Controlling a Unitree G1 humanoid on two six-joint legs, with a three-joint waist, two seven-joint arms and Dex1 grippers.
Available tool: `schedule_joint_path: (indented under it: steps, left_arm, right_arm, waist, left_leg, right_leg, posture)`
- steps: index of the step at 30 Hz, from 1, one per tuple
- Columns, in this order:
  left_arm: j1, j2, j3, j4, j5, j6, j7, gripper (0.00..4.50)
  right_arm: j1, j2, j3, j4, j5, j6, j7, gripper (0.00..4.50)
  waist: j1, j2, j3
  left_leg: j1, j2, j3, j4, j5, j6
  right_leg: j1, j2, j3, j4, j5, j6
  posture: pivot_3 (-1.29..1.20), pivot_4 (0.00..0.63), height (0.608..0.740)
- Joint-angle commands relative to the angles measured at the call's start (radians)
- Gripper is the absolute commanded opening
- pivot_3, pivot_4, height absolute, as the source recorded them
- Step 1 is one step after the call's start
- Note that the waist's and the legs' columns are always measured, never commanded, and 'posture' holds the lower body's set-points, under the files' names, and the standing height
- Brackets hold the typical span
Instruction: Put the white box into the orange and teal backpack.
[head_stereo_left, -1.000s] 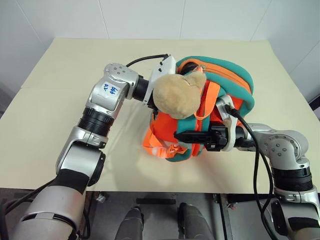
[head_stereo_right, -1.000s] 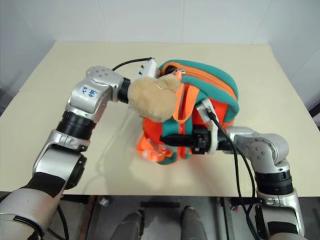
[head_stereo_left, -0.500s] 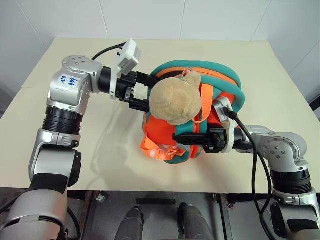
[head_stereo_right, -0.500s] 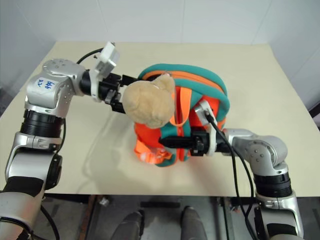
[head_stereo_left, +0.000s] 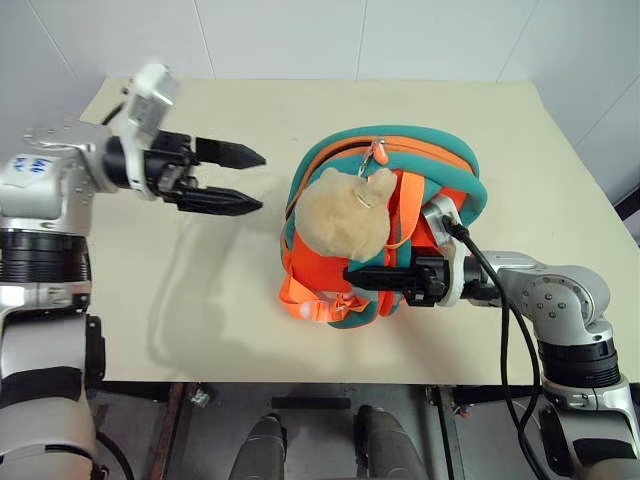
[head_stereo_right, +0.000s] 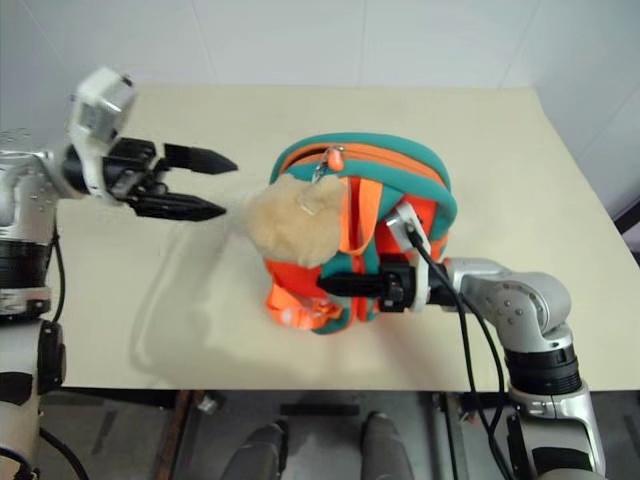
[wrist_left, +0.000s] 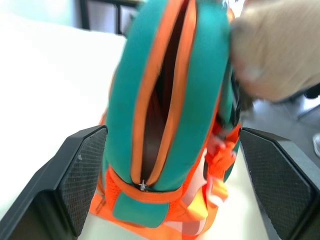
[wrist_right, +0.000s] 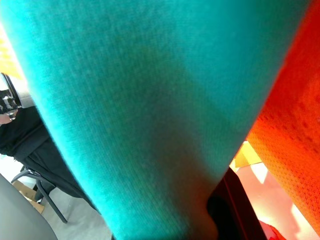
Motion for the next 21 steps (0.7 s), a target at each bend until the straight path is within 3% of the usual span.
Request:
schedule_joint_path:
  steps: [1,13,21]
  left_arm:
    - [-0.029,0.029,0.087,-0.048,-0.109,0.078,-0.019,4.49]
    - [0.029,-0.095,0.099,-0.373,-0.378,0.382,0.21,4.49]
    - [0.055,-0.186,-0.027,-0.452,-0.306,0.302,0.311,4.49]
  right_arm:
    - [0.001,-0.003,-0.019,-0.015,0.005,-0.018,-0.007,0.13]
    - [-0.03,0.017,0.007,0.026,-0.019,-0.036,0.001,0.13]
    - [-0.034,0.042,0.017,0.032,-0.026,-0.047,0.0,0.13]
  waist:
    - [0.001,0.0,0.0]
    - [-0.001,0.0,0.0]
    - [0.004,0.0,0.0]
  left_leg:
    - [0.0,0.0,0.0,0.0,0.0,0.0]
    - [0.001,0.0,0.0,0.001,0.0,0.0]
    - [0.003,0.0,0.0,0.001,0.001,-0.001]
  right_leg:
    - [0.0,0.0,0.0,0.0,0.0,0.0]
    - [0.0,0.0,0.001,0.0,0.0,0.0]
    - [0.0,0.0,0.002,0.001,0.0,-0.001]
  posture:
    - [0.0,0.15,0.74]
    - [0.0,0.15,0.74]
    - [0.0,0.15,0.74]
